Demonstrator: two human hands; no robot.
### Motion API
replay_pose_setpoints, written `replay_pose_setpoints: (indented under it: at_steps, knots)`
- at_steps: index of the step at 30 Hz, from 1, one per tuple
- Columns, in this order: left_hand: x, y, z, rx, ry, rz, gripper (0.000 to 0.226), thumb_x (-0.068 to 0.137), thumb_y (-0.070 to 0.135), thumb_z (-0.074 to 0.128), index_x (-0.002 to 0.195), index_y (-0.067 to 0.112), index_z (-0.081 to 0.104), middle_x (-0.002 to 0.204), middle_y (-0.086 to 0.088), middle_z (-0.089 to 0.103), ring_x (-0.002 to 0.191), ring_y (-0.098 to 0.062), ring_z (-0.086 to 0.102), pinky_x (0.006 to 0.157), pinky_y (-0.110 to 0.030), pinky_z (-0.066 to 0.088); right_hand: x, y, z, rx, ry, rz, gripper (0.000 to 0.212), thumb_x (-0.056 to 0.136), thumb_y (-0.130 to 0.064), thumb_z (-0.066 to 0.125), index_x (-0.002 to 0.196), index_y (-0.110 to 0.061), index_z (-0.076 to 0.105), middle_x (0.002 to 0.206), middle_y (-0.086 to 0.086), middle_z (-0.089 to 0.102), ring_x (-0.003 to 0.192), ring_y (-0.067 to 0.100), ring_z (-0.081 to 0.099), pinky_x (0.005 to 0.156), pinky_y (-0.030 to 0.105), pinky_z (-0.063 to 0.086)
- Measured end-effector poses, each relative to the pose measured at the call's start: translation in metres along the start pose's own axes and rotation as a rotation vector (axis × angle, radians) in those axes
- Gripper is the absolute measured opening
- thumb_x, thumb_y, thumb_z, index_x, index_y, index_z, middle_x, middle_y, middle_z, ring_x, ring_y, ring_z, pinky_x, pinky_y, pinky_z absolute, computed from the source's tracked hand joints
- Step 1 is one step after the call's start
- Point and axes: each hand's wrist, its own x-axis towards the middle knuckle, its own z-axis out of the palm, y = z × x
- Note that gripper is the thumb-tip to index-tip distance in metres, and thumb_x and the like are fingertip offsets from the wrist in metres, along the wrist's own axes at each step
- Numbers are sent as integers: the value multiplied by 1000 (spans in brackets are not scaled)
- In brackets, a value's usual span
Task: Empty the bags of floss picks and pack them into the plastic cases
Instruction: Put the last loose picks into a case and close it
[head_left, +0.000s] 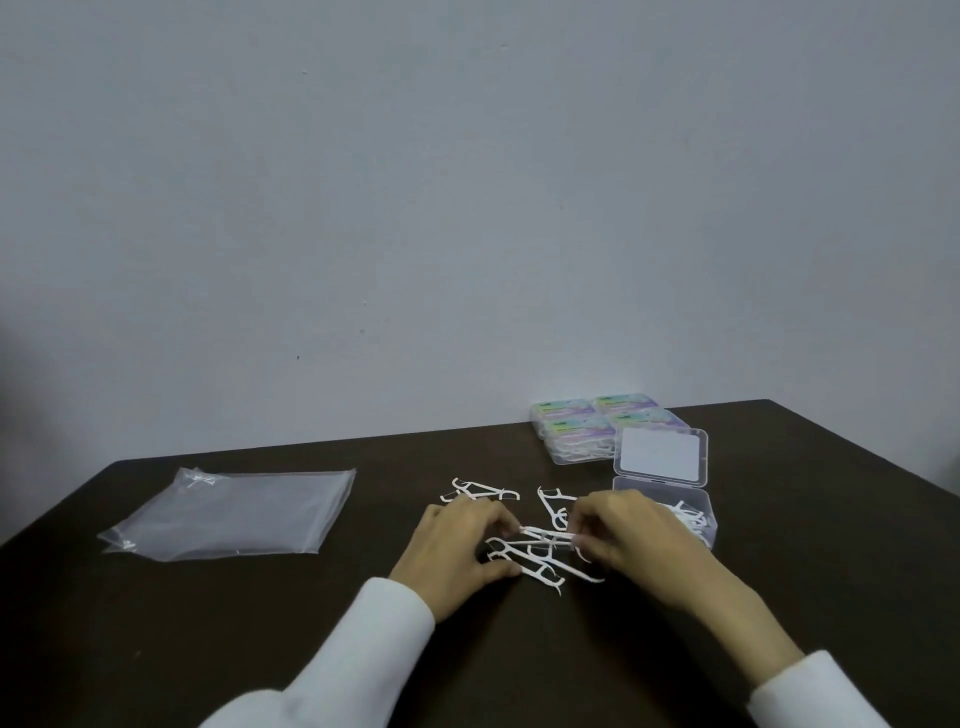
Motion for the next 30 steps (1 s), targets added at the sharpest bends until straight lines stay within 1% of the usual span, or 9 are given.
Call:
replay_pose_setpoints:
  at_steps: [5, 10, 13, 17, 21, 23, 25, 27, 30]
  knots:
    - [1, 1, 1, 45, -13, -16, 32, 83, 45, 63, 114, 37, 56, 104, 21, 58, 106, 3, 43, 96, -22, 19, -1, 7, -2, 26, 31, 30, 10, 91, -31, 56, 96, -24, 62, 92, -10, 66, 87, 6, 58, 76, 24, 47]
    - [4, 4, 0, 38, -57, -28, 42, 84, 45, 62, 124, 38, 52, 114, 20, 57, 113, 1, 41, 95, -24, 18, -4, 13, -8, 81, 114, 52, 9, 90, -32, 57, 96, -27, 62, 93, -12, 63, 84, 3, 57, 77, 22, 46]
    - [9, 5, -1, 94, -87, 7, 26, 86, 46, 60, 110, 37, 63, 110, 17, 59, 110, 1, 41, 97, -28, 18, -4, 19, -12, 95, 192, 62, 6, 89, -30, 59, 92, -28, 63, 86, -17, 62, 81, 2, 58, 85, 26, 44]
    - [13, 8, 1, 190, -73, 68, 20, 88, 43, 57, 102, 31, 66, 100, 14, 62, 104, 0, 43, 104, -30, 14, -9, 33, -16, 51, 289, 111, 3, 90, -30, 58, 89, -31, 60, 84, -17, 60, 80, 0, 56, 94, 29, 33]
    - [17, 14, 2, 434, -58, 185, 22, 96, 36, 45, 110, 26, 60, 113, 9, 58, 117, -8, 41, 110, -32, -1, -17, 45, -19, 1, 312, 169, 5, 91, -31, 55, 89, -35, 53, 87, -16, 58, 85, 3, 55, 93, 27, 23]
    - [16, 18, 3, 529, -43, 236, 24, 97, 32, 44, 111, 21, 60, 115, 3, 59, 119, -15, 43, 112, -37, -6, -19, 50, -20, -23, 296, 203, 3, 92, -31, 53, 92, -33, 56, 91, -15, 60, 90, 4, 55, 95, 27, 20]
    - [14, 16, 6, 641, 28, 301, 16, 88, 35, 61, 96, 22, 65, 101, 4, 64, 107, -15, 55, 113, -49, 6, -20, 56, -20, -46, 291, 234, 7, 93, -31, 53, 95, -30, 59, 95, -14, 62, 93, 4, 55, 98, 28, 20]
    - [15, 11, 9, 686, 109, 288, 21, 64, 39, 81, 70, 26, 66, 73, 10, 64, 80, -12, 64, 109, -57, 23, -22, 62, -20, -65, 284, 260, 9, 93, -31, 52, 97, -30, 60, 97, -14, 62, 95, 4, 54, 101, 30, 20]
    - [16, 3, 8, 675, 154, 266, 24, 59, 36, 84, 67, 26, 64, 66, 9, 61, 72, -14, 64, 104, -60, 17, -22, 67, -21, -84, 254, 292, 10, 93, -31, 51, 99, -29, 59, 98, -14, 61, 97, 3, 53, 104, 32, 18]
